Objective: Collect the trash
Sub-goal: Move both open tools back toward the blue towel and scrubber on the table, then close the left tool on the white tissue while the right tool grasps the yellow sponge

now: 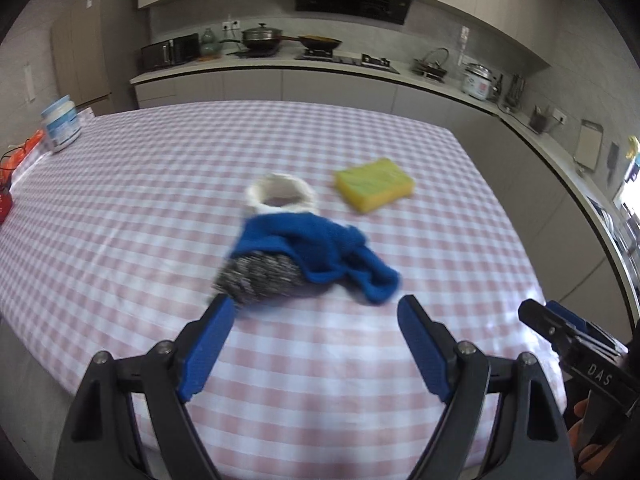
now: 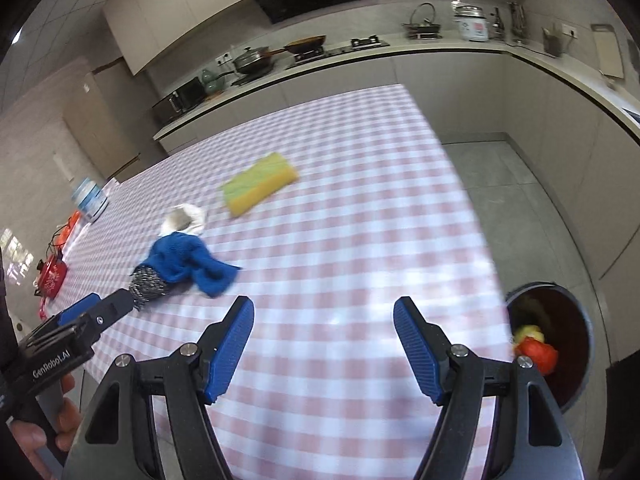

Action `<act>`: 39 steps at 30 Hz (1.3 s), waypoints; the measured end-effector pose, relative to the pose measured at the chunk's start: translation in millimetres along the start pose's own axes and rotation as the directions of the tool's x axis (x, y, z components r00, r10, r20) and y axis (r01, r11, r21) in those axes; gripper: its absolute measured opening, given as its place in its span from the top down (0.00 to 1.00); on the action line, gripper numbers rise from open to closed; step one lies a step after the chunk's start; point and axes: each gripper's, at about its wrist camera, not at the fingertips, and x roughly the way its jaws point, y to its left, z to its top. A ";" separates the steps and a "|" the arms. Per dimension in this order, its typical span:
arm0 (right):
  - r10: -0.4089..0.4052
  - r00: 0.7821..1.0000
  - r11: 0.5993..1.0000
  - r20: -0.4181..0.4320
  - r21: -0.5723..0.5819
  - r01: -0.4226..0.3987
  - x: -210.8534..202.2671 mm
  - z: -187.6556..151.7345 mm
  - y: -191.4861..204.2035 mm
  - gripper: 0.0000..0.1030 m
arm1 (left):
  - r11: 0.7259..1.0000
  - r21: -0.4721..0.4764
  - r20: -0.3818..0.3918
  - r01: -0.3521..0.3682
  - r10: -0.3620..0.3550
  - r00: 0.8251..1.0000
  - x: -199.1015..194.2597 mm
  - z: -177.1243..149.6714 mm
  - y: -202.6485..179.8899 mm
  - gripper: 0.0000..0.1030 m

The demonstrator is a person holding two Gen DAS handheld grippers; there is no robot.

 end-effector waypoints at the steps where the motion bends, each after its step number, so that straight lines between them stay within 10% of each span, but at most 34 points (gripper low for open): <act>1: 0.000 1.000 1.000 -0.001 -0.007 0.000 4.7 1.3 10.4 0.28 | 1.000 -0.002 0.005 -0.004 0.004 1.000 0.7 2.5 8.8 0.18; 13: -0.028 1.000 0.999 -0.002 -0.017 0.028 38.8 17.6 78.8 0.28 | 0.999 -0.012 0.019 0.039 -0.038 0.999 10.1 26.5 64.2 0.18; 39: -0.062 0.989 0.996 -0.131 -0.069 0.054 188.0 92.5 93.6 0.28 | 0.999 -0.042 -0.038 0.002 -0.003 0.999 96.0 82.2 49.6 0.18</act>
